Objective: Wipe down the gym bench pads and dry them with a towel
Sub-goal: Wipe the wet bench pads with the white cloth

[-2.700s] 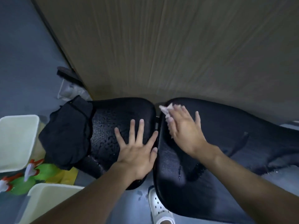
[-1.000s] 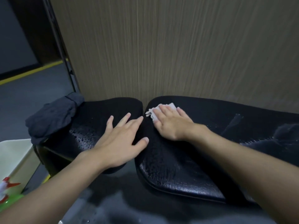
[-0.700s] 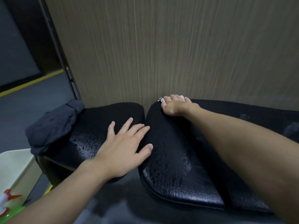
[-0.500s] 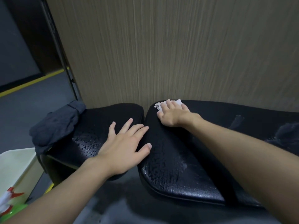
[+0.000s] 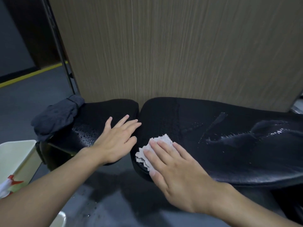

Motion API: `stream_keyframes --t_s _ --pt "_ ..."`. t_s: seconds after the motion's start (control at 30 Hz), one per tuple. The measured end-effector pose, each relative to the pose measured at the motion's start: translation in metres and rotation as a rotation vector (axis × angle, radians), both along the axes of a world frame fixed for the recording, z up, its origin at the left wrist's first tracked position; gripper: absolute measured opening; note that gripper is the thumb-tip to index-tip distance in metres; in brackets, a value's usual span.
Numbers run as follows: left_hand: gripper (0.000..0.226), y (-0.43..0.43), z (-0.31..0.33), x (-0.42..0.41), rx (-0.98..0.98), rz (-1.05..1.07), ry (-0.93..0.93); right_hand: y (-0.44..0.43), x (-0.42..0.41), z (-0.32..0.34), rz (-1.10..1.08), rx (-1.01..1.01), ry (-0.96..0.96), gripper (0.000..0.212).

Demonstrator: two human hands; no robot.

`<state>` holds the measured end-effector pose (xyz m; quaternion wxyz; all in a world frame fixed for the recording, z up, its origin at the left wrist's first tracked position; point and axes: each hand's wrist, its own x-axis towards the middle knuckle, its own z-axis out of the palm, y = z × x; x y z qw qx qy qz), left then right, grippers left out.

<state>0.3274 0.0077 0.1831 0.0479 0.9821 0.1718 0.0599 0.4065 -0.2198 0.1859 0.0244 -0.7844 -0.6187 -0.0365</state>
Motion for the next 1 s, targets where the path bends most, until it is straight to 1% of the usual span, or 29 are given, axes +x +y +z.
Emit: stream_keyframes --t_s 0.03,0.1,0.13,0.27,0.43,0.5,0.6,0.7,0.77,0.83,0.93,1.0 --pt "0.078 0.000 0.000 -0.001 0.004 -0.005 -0.002 0.000 0.001 0.003 0.002 -0.018 0.030 0.057" --pt "0.080 0.000 -0.001 -0.001 0.014 -0.006 -0.003 0.009 0.009 0.010 0.026 -0.056 0.079 0.064" --pt "0.080 0.000 -0.001 -0.002 0.019 -0.004 0.001 0.017 0.017 0.013 0.006 -0.094 0.111 0.066" --pt "0.085 -0.002 0.000 -0.001 0.046 0.000 0.021 0.065 0.067 0.016 -0.122 -0.144 0.140 0.056" --pt "0.090 -0.001 -0.001 0.000 0.061 -0.003 0.017 0.133 0.151 0.012 -0.271 -0.128 0.197 0.055" --pt "0.091 0.000 -0.002 0.001 0.068 -0.001 0.017 0.152 0.179 0.012 -0.326 -0.104 0.194 0.054" --pt "0.090 0.000 -0.004 0.001 0.089 0.008 0.024 0.165 0.205 0.017 -0.430 -0.122 0.224 0.054" --pt "0.090 0.000 -0.005 0.002 0.097 0.007 0.009 0.166 0.209 0.018 -0.461 -0.134 0.215 0.056" --pt "0.095 0.000 -0.005 0.002 0.095 0.000 0.002 0.161 0.200 0.014 -0.449 -0.133 0.195 0.058" --pt "0.098 0.000 -0.004 0.002 0.100 0.001 -0.004 0.151 0.184 0.011 -0.398 -0.143 0.179 0.059" --pt "0.091 -0.002 -0.003 0.001 0.089 0.002 -0.008 0.119 0.143 0.012 -0.288 -0.175 0.193 0.059" --pt "0.096 -0.001 -0.002 0.001 0.075 -0.004 -0.003 0.089 0.109 0.015 -0.211 -0.163 0.179 0.057"
